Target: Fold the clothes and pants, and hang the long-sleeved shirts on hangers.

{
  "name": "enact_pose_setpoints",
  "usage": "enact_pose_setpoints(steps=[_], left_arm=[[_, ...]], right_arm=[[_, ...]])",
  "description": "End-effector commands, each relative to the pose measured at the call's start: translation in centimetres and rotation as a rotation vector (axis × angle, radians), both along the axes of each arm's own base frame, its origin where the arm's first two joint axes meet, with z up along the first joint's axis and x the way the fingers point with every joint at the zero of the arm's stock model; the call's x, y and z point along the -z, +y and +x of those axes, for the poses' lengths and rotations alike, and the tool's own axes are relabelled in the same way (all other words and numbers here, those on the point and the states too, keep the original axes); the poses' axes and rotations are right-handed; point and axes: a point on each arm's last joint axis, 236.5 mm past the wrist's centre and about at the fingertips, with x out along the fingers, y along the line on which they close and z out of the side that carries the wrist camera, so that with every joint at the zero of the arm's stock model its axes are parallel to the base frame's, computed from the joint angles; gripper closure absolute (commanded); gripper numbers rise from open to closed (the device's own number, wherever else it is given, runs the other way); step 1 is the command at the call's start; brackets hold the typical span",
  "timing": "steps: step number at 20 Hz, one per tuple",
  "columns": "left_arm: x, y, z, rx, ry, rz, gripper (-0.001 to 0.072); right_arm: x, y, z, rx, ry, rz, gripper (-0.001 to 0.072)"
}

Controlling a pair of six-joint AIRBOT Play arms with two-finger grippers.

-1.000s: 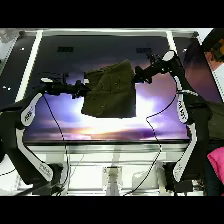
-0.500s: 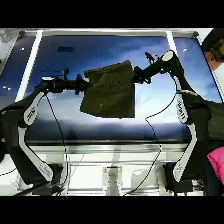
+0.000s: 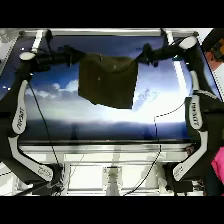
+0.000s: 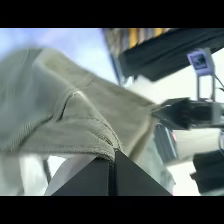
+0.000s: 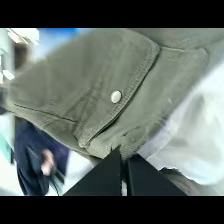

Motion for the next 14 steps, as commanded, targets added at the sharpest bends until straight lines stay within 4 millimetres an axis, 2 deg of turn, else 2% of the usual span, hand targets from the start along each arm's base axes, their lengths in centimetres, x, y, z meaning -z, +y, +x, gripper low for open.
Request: enact_pose_setpoints(steps=[1, 4, 9, 11, 14], left_arm=[[-8.7, 0.5, -0.6, -0.055, -0.211, -0.096, 0.0698], [-13.4, 0.8, -1.5, -0.049, -0.246, -0.280, 0.0697], [-17.5, 1.8, -2.3, -0.037, -0.263, -0.475, 0.0697], [-19.1, 2.0, -2.7, -0.036, -0.307, -0.539, 0.0697], [-19.0, -0.1, -2.7, -0.032, -0.296, -0.542, 0.0698]], right_arm=[[-9.1, -1.7, -1.0, 0.086, -0.196, 0.023, 0.0692], [-13.7, -2.0, -2.2, 0.119, -0.297, 0.037, 0.0691], [-21.4, -3.6, -2.9, 0.249, -0.495, 0.093, 0.0689], [-22.8, -4.0, -2.8, 0.278, -0.532, 0.107, 0.0689], [-22.6, -3.9, -2.4, 0.290, -0.541, 0.104, 0.0690]])
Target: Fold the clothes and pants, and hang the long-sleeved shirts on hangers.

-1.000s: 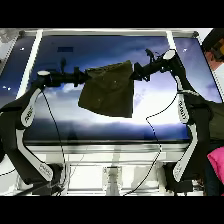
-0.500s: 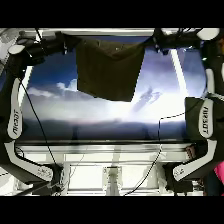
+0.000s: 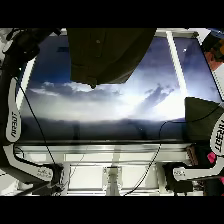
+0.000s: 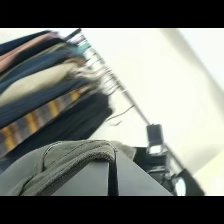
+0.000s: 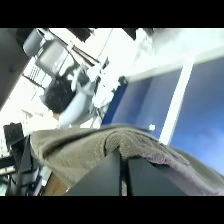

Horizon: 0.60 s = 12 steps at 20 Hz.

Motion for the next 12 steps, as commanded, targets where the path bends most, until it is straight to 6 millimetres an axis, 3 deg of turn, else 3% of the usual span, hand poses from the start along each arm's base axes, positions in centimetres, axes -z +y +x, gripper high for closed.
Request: enact_pose_setpoints(steps=[1, 3, 7, 10, 12], left_arm=[[-1.0, -1.6, 0.3, -0.010, 0.006, -0.056, 0.0698], [-0.5, -2.8, 1.8, -0.099, 0.001, -0.028, 0.0699], [0.5, -2.8, 4.2, -0.211, 0.058, -0.020, 0.0699], [-0.1, -2.9, 4.8, -0.212, 0.027, -0.021, 0.0700], [0.1, -3.1, 5.5, -0.214, 0.012, -0.001, 0.0700]], right_arm=[[-1.9, -0.9, 0.9, 0.070, -0.079, 0.021, 0.0690], [-3.2, -2.2, 2.6, 0.168, -0.188, 0.001, 0.0690], [-5.1, -5.0, 6.4, 0.371, -0.375, 0.003, 0.0690], [-4.7, -7.3, 8.8, 0.492, -0.425, 0.056, 0.0691], [-3.6, -7.7, 9.8, 0.511, -0.417, 0.053, 0.0691]])
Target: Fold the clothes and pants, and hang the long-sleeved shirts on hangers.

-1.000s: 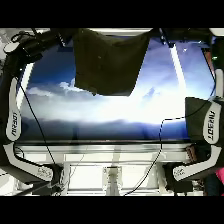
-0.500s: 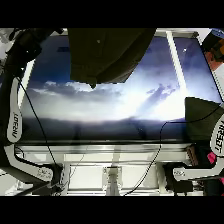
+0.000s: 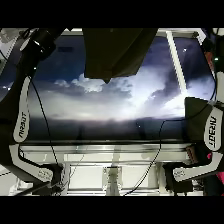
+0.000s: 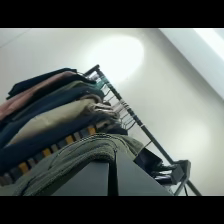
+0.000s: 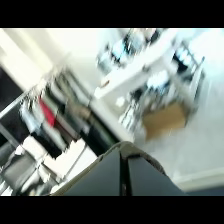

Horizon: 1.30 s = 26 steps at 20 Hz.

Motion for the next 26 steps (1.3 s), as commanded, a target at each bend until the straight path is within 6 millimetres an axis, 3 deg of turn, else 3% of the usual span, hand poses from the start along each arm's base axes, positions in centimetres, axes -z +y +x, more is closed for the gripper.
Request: enact_pose_setpoints(steps=[1, 4, 7, 10, 12, 15, 18, 21, 26], left_arm=[[1.3, -0.4, 1.7, -0.031, 0.006, 0.060, 0.0700], [6.2, -1.5, 3.1, -0.016, 0.080, 0.180, 0.0699], [11.8, -0.8, 4.3, -0.028, 0.131, 0.378, 0.0699], [18.6, 1.2, 3.7, 0.007, 0.231, 0.652, 0.0701], [22.2, 2.4, 2.5, 0.050, 0.312, 0.788, 0.0702], [26.0, 2.9, -1.1, 0.167, 0.349, 1.008, 0.0703], [26.4, 3.4, -3.9, 0.180, 0.383, 1.087, 0.0703], [26.6, 3.2, -7.9, 0.210, 0.422, 1.093, 0.0703], [30.5, 0.6, -16.9, 0.324, 0.501, 1.119, 0.0703]], right_arm=[[0.5, -2.1, 1.9, 0.108, -0.056, 0.011, 0.0691], [3.0, -1.2, 2.8, 0.074, 0.001, -0.048, 0.0690], [7.4, -0.4, 2.8, -0.023, 0.147, -0.153, 0.0690], [12.6, -0.6, 1.0, -0.160, 0.352, -0.215, 0.0691], [17.0, -0.2, -1.4, -0.274, 0.522, -0.262, 0.0692], [22.1, 1.3, -5.9, -0.407, 0.726, -0.335, 0.0693], [24.0, 2.1, -9.8, -0.436, 0.813, -0.320, 0.0692], [26.9, 2.5, -14.7, -0.450, 0.911, -0.290, 0.0692], [31.1, 2.9, -22.2, -0.464, 1.044, -0.241, 0.0692]])
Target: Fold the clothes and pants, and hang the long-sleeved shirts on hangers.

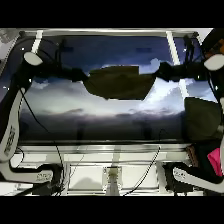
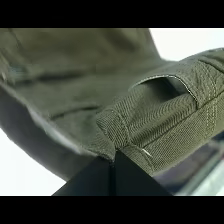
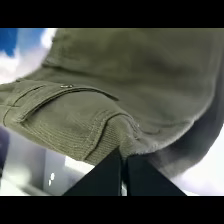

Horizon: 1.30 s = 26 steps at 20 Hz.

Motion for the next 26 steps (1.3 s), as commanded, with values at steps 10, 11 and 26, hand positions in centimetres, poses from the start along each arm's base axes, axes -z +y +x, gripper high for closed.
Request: enact_pose_setpoints(steps=[10, 11, 26], left_arm=[[7.8, 1.1, -16.4, -0.109, 0.225, 0.098, 0.0702], [7.3, 0.8, -16.6, -0.104, 0.213, 0.092, 0.0702], [0.8, 2.8, -1.7, -0.562, -0.213, -0.096, 0.0700]], right_arm=[[7.4, 2.0, -15.5, -0.007, 0.386, 0.072, 0.0691], [7.2, 2.2, -15.6, -0.014, 0.387, 0.071, 0.0691], [3.1, 6.1, 5.7, 0.019, 0.032, 0.039, 0.0692]])
